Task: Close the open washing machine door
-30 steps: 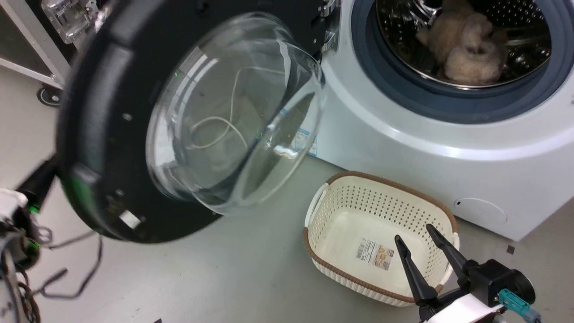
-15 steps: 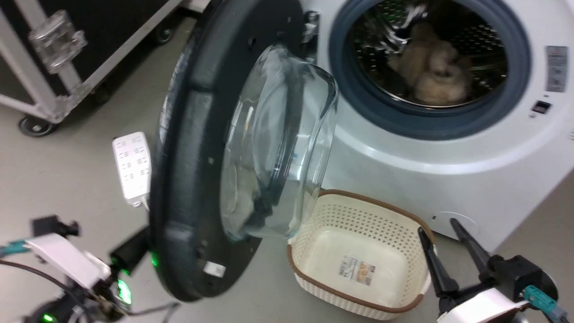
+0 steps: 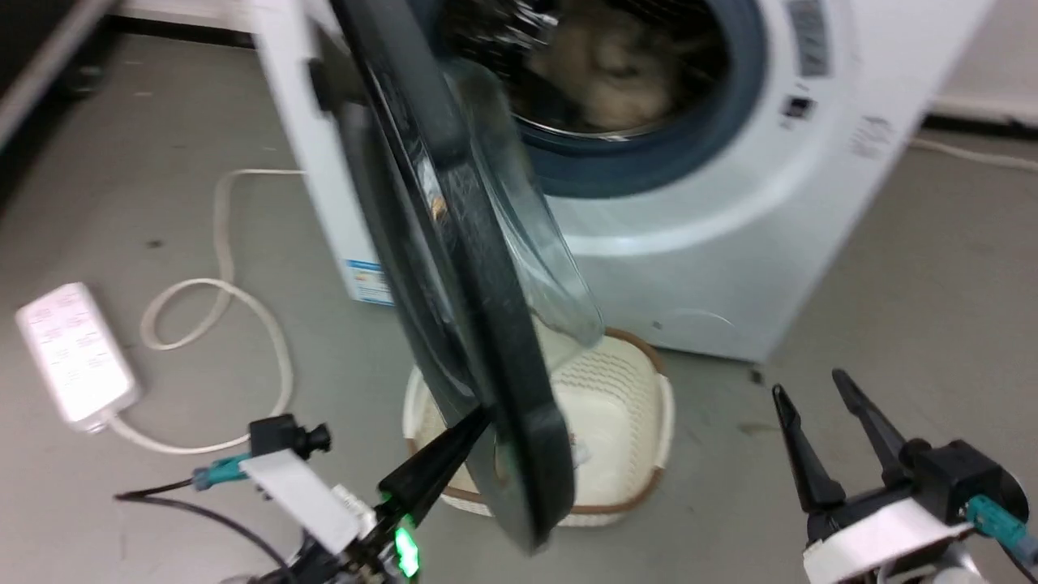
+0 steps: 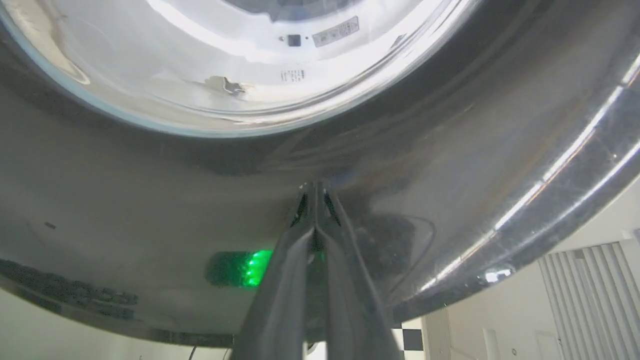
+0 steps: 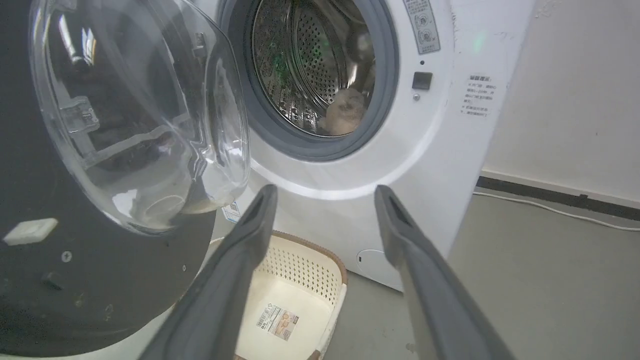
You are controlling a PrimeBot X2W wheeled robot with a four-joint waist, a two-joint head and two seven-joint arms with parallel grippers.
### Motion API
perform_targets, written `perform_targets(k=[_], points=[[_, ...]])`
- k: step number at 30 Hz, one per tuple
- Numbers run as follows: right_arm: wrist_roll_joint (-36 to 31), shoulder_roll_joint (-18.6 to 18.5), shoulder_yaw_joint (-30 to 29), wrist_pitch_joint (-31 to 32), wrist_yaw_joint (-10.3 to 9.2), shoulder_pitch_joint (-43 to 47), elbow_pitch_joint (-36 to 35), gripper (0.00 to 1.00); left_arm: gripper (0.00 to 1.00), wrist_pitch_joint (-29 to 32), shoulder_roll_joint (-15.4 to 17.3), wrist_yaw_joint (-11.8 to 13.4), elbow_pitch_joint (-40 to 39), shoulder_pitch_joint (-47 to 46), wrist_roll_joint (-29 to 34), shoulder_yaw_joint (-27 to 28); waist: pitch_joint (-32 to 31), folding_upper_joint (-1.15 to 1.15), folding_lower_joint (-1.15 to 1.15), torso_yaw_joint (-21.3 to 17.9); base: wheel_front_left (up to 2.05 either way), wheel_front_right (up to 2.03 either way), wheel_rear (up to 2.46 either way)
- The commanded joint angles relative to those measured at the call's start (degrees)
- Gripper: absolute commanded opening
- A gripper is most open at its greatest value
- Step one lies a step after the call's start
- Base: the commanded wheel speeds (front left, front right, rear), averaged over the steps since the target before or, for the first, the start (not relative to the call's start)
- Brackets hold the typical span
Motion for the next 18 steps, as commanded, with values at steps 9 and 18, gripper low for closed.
perform_targets(k=[9, 18], points=[[1.62, 0.77, 0.82, -1.39, -0.04, -4.28, 2.5, 1.0, 0.0, -20.78, -0.07, -4.22, 12.79, -18.64, -7.38, -10.29, 10.8, 0.0, 0.0, -19.42, 0.0, 0.0, 0.0], [2.47, 3.24, 3.16, -1.82, -0.04, -6.41, 4.29, 1.0, 0.0, -37.68, -0.07, -6.64, 31.51, -35.82, -9.41, -13.03, 12.85, 0.0, 0.0, -27.28, 0.0, 0.0, 0.0]])
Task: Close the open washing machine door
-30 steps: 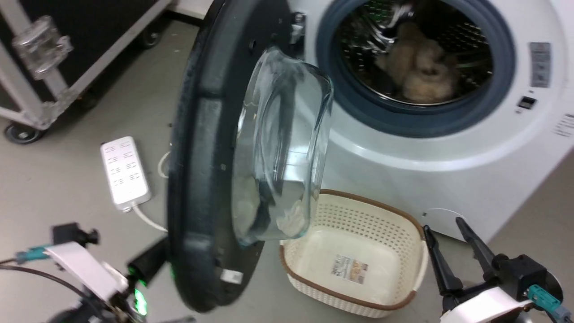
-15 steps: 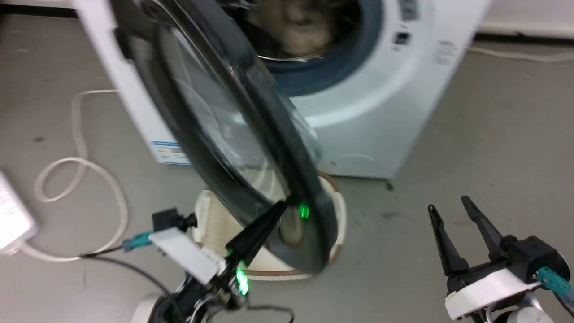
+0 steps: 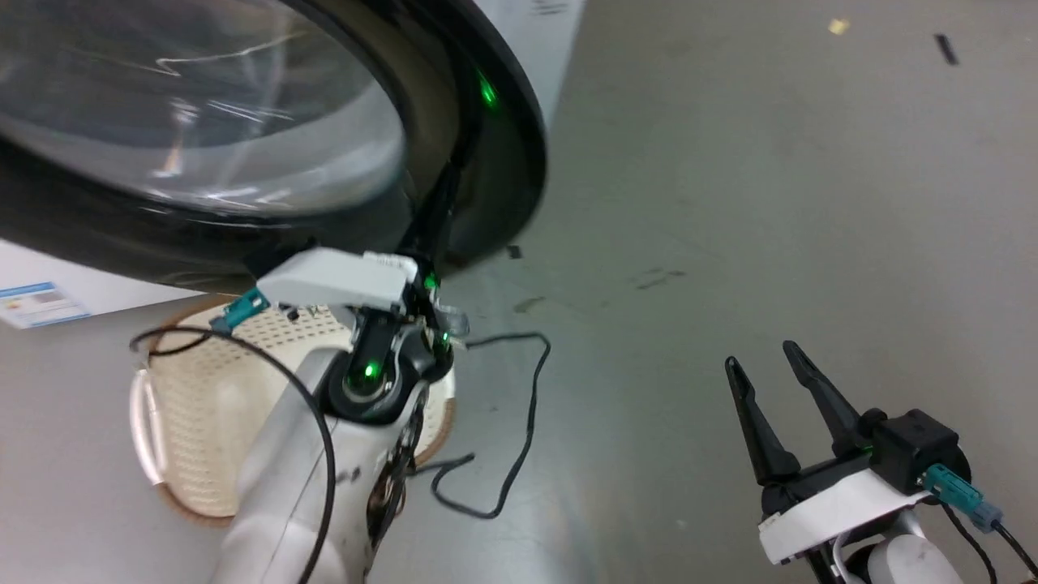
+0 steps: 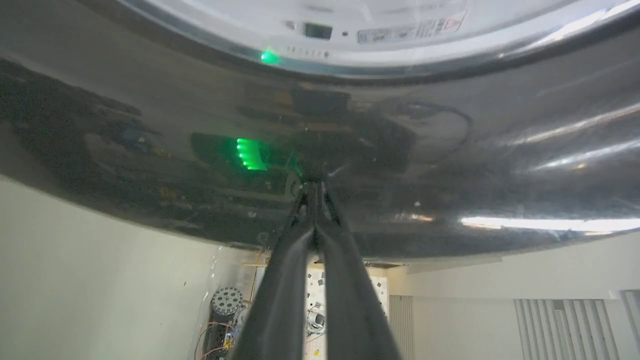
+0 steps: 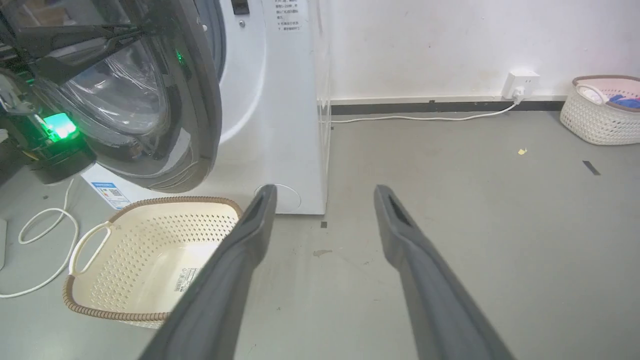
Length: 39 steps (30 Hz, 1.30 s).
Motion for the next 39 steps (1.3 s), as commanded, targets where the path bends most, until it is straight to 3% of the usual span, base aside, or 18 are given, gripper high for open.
perform_targets(k=[1, 8, 13, 14, 15, 16, 20, 23, 24, 25, 27, 28, 29, 30, 31, 35, 37, 39], points=[[0.39, 0.51, 0.04, -0.25, -0.04, -0.88, -0.24, 1.0, 0.0, -1.28, 0.05, -0.69, 2.36, -2.86, -1.11, -0.79, 1.09, 0.0, -0.01, -1.89, 0.0, 0.0, 0.0], [0.2, 1.02, 0.0, -0.26, -0.04, -0.35, -0.21, 1.0, 0.0, -3.48, 0.05, -1.67, 8.4, -6.72, -3.86, -3.11, -0.27, 0.0, -0.01, -1.01, 0.0, 0.0, 0.0], [-0.05, 0.56, -0.63, -0.26, -0.04, 0.32, -0.67, 1.0, 0.0, -3.97, 0.31, -1.77, 5.68, -3.44, -1.79, -4.05, -2.77, 0.0, -0.01, 2.15, 0.0, 0.0, 0.0], [-0.1, 0.39, -0.75, -0.26, -0.04, 0.58, -0.78, 1.0, 0.2, -4.24, 0.91, -1.78, 4.45, -2.12, 0.0, -4.72, -3.36, 0.0, -0.01, 2.92, 0.0, 0.0, 0.0], [-0.18, 0.24, -1.05, -0.26, -0.04, 0.95, -0.9, 1.0, 0.51, -4.86, 1.65, -1.78, 3.18, -0.55, 2.26, -5.68, -4.12, 0.0, -0.01, 3.92, 0.0, 0.0, 0.0], [-0.29, 0.07, -1.33, -0.26, -0.04, 1.39, -1.02, 1.0, 1.0, -5.64, 2.35, -1.78, 1.82, 1.18, 4.38, -6.62, -4.88, 0.0, -0.01, 4.96, 0.0, 0.0, 0.0], [-0.73, -0.52, -1.98, -0.27, -0.04, 2.79, -1.23, 1.0, 1.0, -7.9, 4.88, -1.79, -3.15, 6.85, 10.03, -9.26, -7.12, 0.0, -0.01, 8.16, 0.0, 0.0, 0.0], [-1.07, -1.44, -2.77, -0.27, -0.04, 4.39, -1.5, 1.0, 1.0, -10.94, 10.27, -1.79, -8.78, 14.08, 18.67, -10.96, -10.13, 0.0, -0.01, 12.53, 0.0, 0.0, 0.0], [-1.38, -1.86, -3.46, -0.27, -0.04, 5.63, -1.95, 1.0, 1.0, -12.07, 14.21, -1.3, -9.43, 18.27, 30.66, -9.79, -12.16, 0.0, -0.01, 15.45, 0.0, 0.0, 0.0], [-1.38, -1.86, -3.46, -0.27, -0.04, 5.63, -1.95, 1.0, 1.0, -12.07, 14.21, -1.3, -9.43, 18.27, 30.66, -9.79, -12.16, 0.0, -0.01, 15.45, 0.0, 0.0, 0.0], [-1.78, -2.03, -4.08, -0.27, -0.04, 6.93, -2.45, 1.0, 1.0, -12.15, 12.83, 0.08, -13.14, 23.29, 41.83, -2.36, -13.84, 0.0, -0.01, 18.11, 0.0, 0.0, 0.0], [-1.78, -2.03, -4.08, -0.27, -0.04, 6.93, -2.45, 1.0, 1.0, -12.15, 12.83, 0.08, -13.14, 23.29, 41.83, -2.36, -13.84, 0.0, -0.01, 18.11, 0.0, 0.0, 0.0], [-2.02, -2.09, -4.29, -0.26, -0.04, 7.7, -2.67, 1.0, 1.0, -12.17, 11.84, 1.06, -16.09, 26.64, 50.18, 1.13, -14.74, 0.0, -0.01, 19.6, 0.0, 0.0, 0.0], [-2.02, -2.09, -4.29, -0.26, -0.04, 7.7, -2.67, 1.0, 1.0, -12.17, 11.84, 1.06, -16.09, 26.64, 50.18, 1.13, -14.74, 0.0, -0.01, 19.6, 0.0, 0.0, 0.0], [-2.13, -2.1, -4.33, -0.23, -0.04, 8.0, -2.79, 1.0, 1.0, -12.17, 11.61, 1.83, -17.52, 28.05, 55.02, 2.25, -15.09, 0.0, -0.01, 20.28, 0.0, 0.0, 0.0], [-2.42, -2.02, -4.06, 0.15, -0.04, 8.84, -3.18, 1.0, 1.0, -12.18, 12.69, 7.33, -21.4, 32.17, 75.77, 3.51, -16.19, 0.0, -0.01, 22.17, 0.0, 0.0, 0.0], [-2.71, -1.78, -3.96, 0.65, -0.04, 9.94, -3.71, 1.0, 1.0, -12.18, 8.82, 9.47, -24.48, 36.34, 83.52, 7.35, -17.06, 0.0, -0.01, 23.65, 0.0, 0.0, 0.0], [-2.82, -1.74, -3.96, 0.81, -0.04, 10.31, -3.92, 1.0, 1.0, -12.18, 8.21, 9.37, -24.9, 37.34, 85.99, 8.25, -17.2, 0.0, -0.01, 24.02, 0.0, 0.0, 0.0]])
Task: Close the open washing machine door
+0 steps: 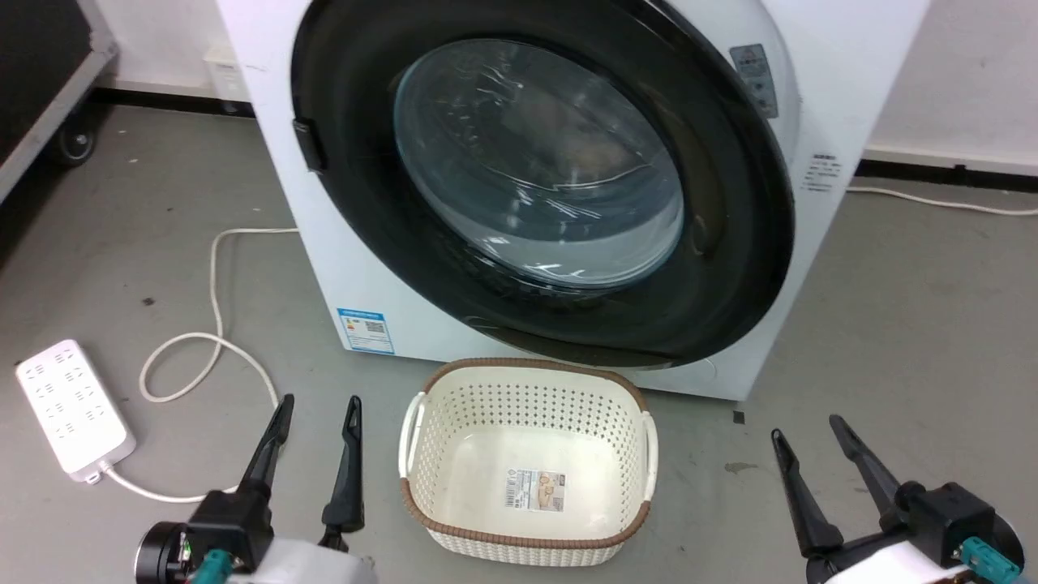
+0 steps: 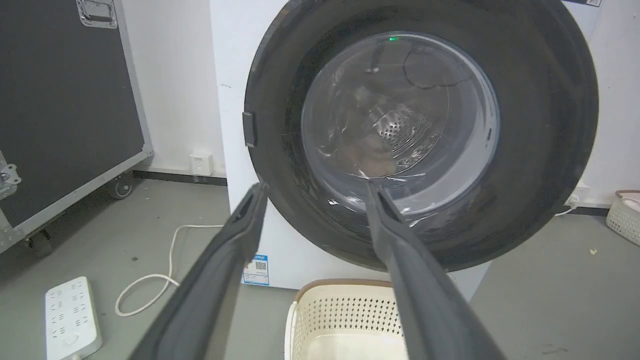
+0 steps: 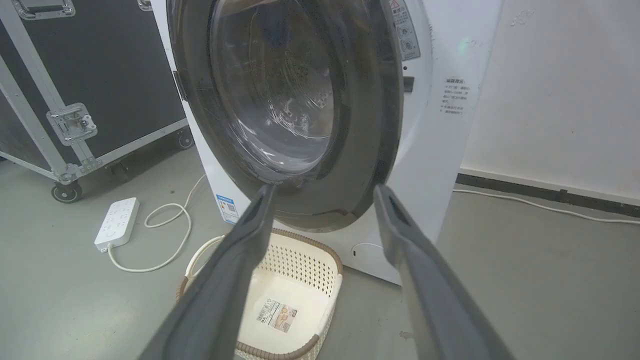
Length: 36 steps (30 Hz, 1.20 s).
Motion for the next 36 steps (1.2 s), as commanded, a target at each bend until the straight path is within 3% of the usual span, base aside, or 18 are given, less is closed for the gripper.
perform_targets(k=[1, 10, 11, 12, 16, 21, 22, 29, 33, 36], points=[[-0.34, 0.12, -0.01, 0.08, -0.04, 1.09, -0.42, 1.0, 1.0, -0.24, -0.43, 0.21, -0.5, 1.12, 1.72, 0.62, -0.32, 0.0, 0.01, 0.53, 0.0, 0.0, 0.0], [0.0, 0.36, 0.58, 0.41, -0.04, 1.71, -0.25, 1.0, 1.0, -0.24, -2.6, -0.32, 1.8, 2.51, 6.32, 1.62, 0.35, 0.0, 0.01, 2.18, 0.0, 0.0, 0.0], [0.73, 0.11, 0.92, 0.35, -0.04, 0.86, -0.96, 0.2, 1.0, -0.25, -3.11, -0.85, 2.0, 1.47, 8.13, 0.93, 1.95, 0.0, 0.01, 3.24, 0.0, 0.0, 0.0], [0.74, -0.23, 1.03, 0.3, -0.04, 0.39, -1.37, 0.0, 1.0, -0.25, -3.18, -1.03, 2.0, 1.1, 8.4, 0.88, 2.59, 0.0, 0.01, 3.55, 0.0, 0.0, 0.0], [1.17, -2.68, 3.65, 0.88, -0.04, -2.92, -2.86, 0.0, 1.0, -0.25, -3.93, -0.92, 1.25, -0.5, 9.51, 0.74, 6.08, 0.0, 0.01, 4.83, 0.0, 0.0, 0.0], [4.08, -8.7, 7.24, 3.51, -0.04, -10.57, -4.3, 0.0, 1.0, -0.25, -5.25, -0.82, 0.72, -3.22, 10.65, -0.18, 10.99, 0.0, 0.01, 7.41, 0.0, 0.0, 0.0], [7.55, -13.32, 9.21, 6.07, -0.04, -15.97, -4.54, 0.0, 1.0, -0.25, -6.09, -0.62, 0.14, -4.84, 10.93, -0.78, 13.83, 0.0, 0.01, 9.04, 0.0, 0.0, 0.0], [16.21, -24.43, 9.53, 12.17, -0.04, -30.15, 1.73, 0.0, 1.0, -0.25, -7.51, -0.2, -0.65, -8.48, 11.22, -2.17, 19.25, 0.0, 0.01, 12.44, 0.0, 0.0, 0.0], [19.0, -26.31, 8.37, 13.72, -0.04, -34.88, 6.23, 0.0, 1.0, -0.25, -7.82, -0.04, -0.59, -9.71, 11.04, -2.51, 20.44, 0.0, 0.01, 13.25, 0.0, 0.0, 0.0], [23.31, -25.76, 6.0, 14.55, -0.04, -38.34, 10.26, 0.0, 1.0, -0.25, -7.98, 0.2, -0.71, -10.31, 10.9, -2.87, 21.12, 0.0, 0.01, 13.74, 0.0, 0.0, 0.0]])
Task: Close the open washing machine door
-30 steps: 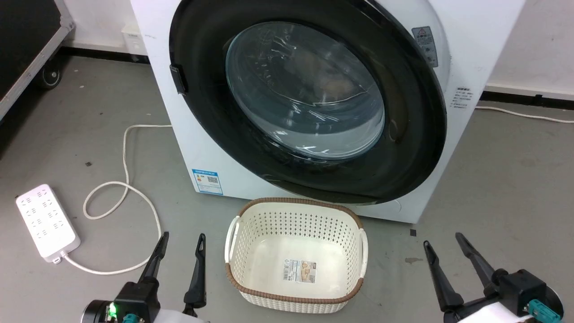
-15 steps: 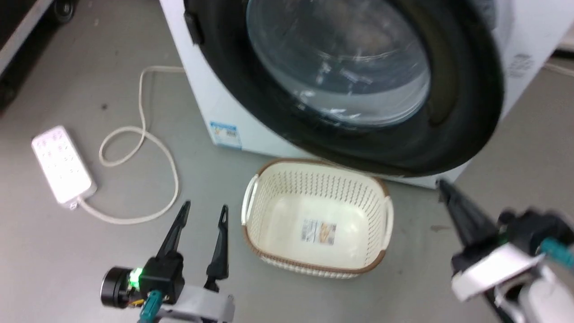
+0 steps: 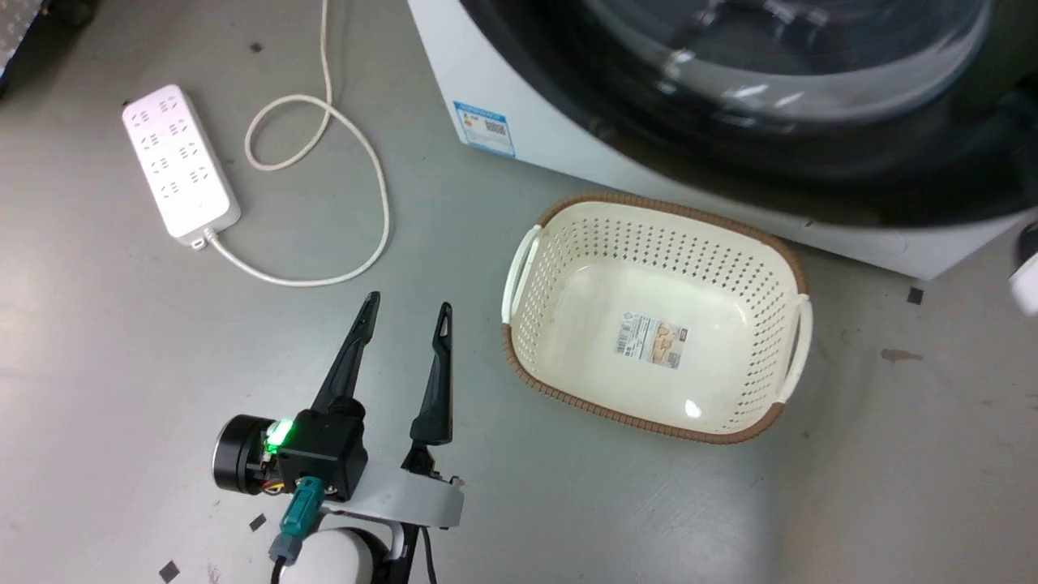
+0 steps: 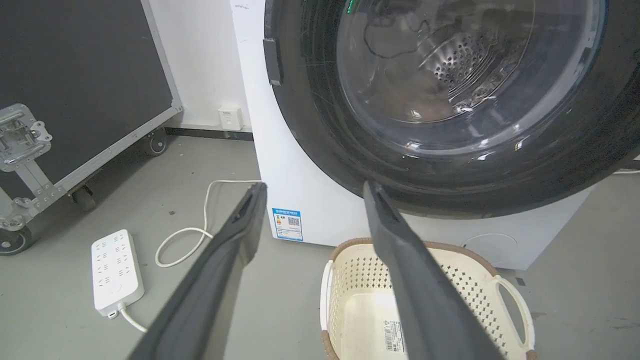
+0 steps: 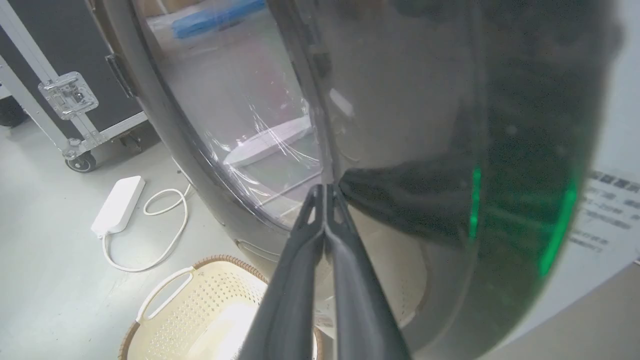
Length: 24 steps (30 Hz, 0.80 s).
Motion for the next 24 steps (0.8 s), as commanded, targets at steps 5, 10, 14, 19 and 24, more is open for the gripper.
perform_targets(k=[5, 10, 14, 19, 24], points=[[2.28, -1.68, -2.04, 1.02, -0.17, -8.13, 7.35, 0.0, 1.0, -0.25, -0.31, 0.62, -0.33, -1.6, -0.34, -0.68, 1.45, 0.0, -0.01, 1.03, 0.0, 0.0, 0.0], [1.79, -1.51, -2.9, 0.57, -0.17, -13.22, 13.99, 0.0, 1.0, -0.25, -0.37, 0.88, -0.14, -2.01, -0.4, -0.99, 1.79, 0.0, -0.01, 1.26, 0.0, 0.0, 0.0], [1.0, -1.16, -2.44, -0.75, -0.17, -15.94, 18.03, 0.0, 1.0, -0.25, -0.4, 1.09, 0.01, -2.17, -0.42, -1.1, 1.4, 0.0, -0.01, 1.26, 0.0, 0.0, 0.0], [1.02, -0.22, -1.06, -2.41, -0.17, -16.52, 20.57, 0.0, 1.0, -0.25, -0.41, 1.05, 0.37, -1.75, -0.32, -0.76, -0.01, 0.0, -0.01, 0.63, 0.0, 0.0, 0.0], [2.27, 1.28, 1.74, -5.27, -0.17, -13.49, 21.78, 0.26, 1.0, -0.25, -0.42, 0.4, 1.13, -0.82, -0.21, -0.17, -3.59, 0.0, -0.01, -0.86, 0.0, 0.0, 0.0]])
